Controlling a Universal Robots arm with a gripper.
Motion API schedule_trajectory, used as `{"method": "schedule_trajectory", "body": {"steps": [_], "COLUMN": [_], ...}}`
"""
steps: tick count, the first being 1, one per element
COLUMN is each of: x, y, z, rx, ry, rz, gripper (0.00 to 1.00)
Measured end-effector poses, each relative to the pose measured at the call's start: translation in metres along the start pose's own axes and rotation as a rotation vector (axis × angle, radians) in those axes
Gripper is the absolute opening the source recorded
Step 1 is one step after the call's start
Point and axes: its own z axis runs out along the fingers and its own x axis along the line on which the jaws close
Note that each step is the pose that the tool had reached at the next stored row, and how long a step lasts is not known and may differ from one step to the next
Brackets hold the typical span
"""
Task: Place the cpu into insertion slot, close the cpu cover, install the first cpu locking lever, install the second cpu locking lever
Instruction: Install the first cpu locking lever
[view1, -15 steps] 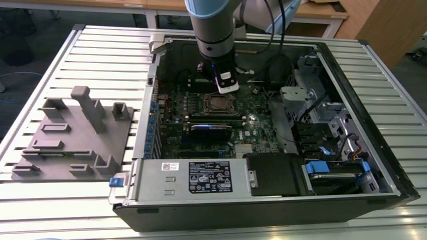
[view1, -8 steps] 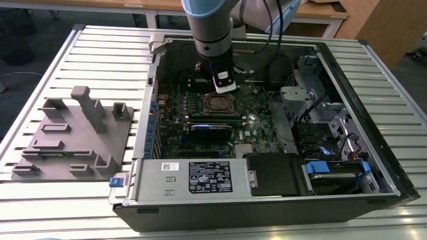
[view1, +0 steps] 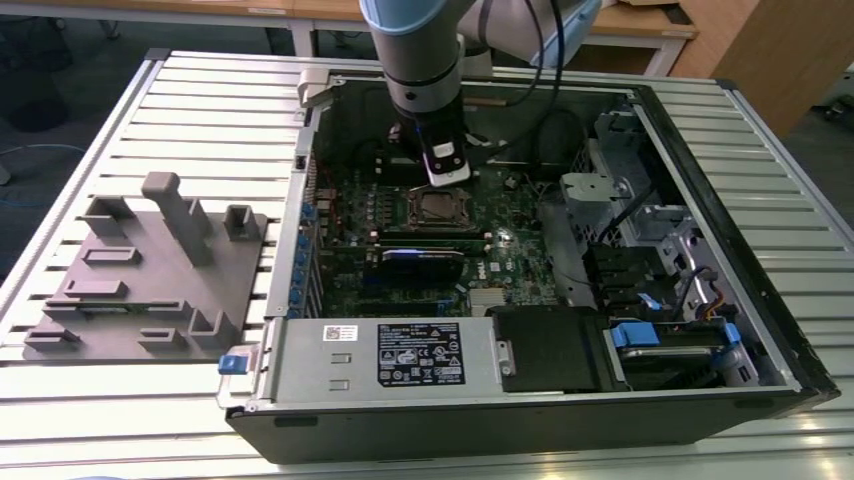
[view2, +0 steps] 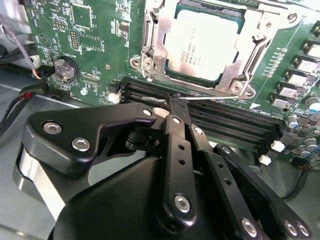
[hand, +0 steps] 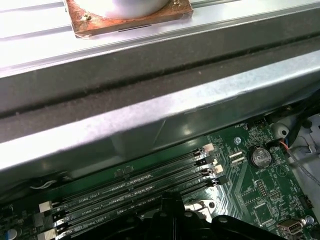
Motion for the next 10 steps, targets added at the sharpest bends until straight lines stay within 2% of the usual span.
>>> {"method": "schedule_trajectory", "body": {"steps": [7, 10], "x": [0.0008, 0.0009], "y": [0.0019, 0.0018], "z": [0.0006, 0.0011], "rx": [-0.0002, -0.003], "ry": [-0.0049, -0.0122], "rz": [0.006, 0.005], "gripper": [0.1, 0.1]}}
